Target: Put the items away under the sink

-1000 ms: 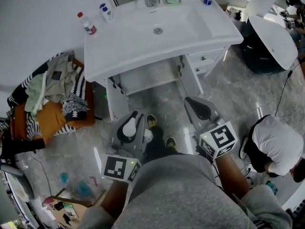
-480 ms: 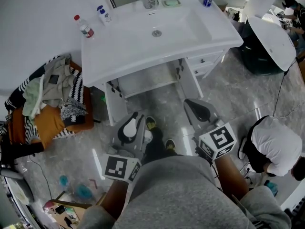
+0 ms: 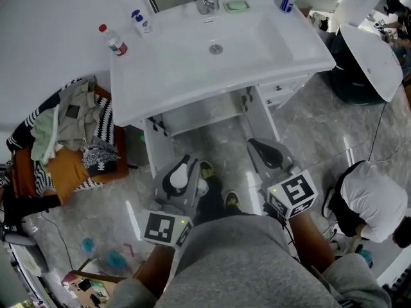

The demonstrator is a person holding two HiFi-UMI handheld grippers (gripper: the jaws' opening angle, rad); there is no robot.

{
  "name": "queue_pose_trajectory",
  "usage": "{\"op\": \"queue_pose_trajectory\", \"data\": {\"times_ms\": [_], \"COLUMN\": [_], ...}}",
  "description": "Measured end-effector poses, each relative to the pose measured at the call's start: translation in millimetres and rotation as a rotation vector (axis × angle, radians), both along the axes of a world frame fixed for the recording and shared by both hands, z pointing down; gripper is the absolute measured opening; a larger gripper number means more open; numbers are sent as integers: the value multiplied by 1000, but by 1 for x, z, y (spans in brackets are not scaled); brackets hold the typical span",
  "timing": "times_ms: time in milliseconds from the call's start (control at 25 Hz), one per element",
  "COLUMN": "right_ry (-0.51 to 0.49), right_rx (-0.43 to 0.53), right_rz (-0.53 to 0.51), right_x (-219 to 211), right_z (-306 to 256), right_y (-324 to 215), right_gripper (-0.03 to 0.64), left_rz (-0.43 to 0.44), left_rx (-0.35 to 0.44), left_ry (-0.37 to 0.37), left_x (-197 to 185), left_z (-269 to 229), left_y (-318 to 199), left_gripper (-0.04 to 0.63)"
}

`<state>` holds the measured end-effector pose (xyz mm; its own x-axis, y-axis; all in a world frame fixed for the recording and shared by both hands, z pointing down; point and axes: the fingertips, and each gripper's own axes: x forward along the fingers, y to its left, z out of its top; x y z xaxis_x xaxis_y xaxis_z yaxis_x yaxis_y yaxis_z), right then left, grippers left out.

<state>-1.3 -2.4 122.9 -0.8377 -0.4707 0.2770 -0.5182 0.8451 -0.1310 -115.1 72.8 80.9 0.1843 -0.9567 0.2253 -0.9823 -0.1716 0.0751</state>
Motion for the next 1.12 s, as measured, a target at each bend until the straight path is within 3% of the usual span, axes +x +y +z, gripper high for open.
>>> {"op": "queue_pose_trajectory", "data": {"times_ms": [1120], "right_ry": [95], "right_rx": [-27], "right_rz": [48], "right_x": [-72], "right_z": [12], "right_y": [-87], "right_gripper": [-2], "left_rz": [138], "left_rx": [-54], "left_ry": [51], "left_x": [-61], "left_z": [23], "left_y": [-107], "left_gripper": [77]}}
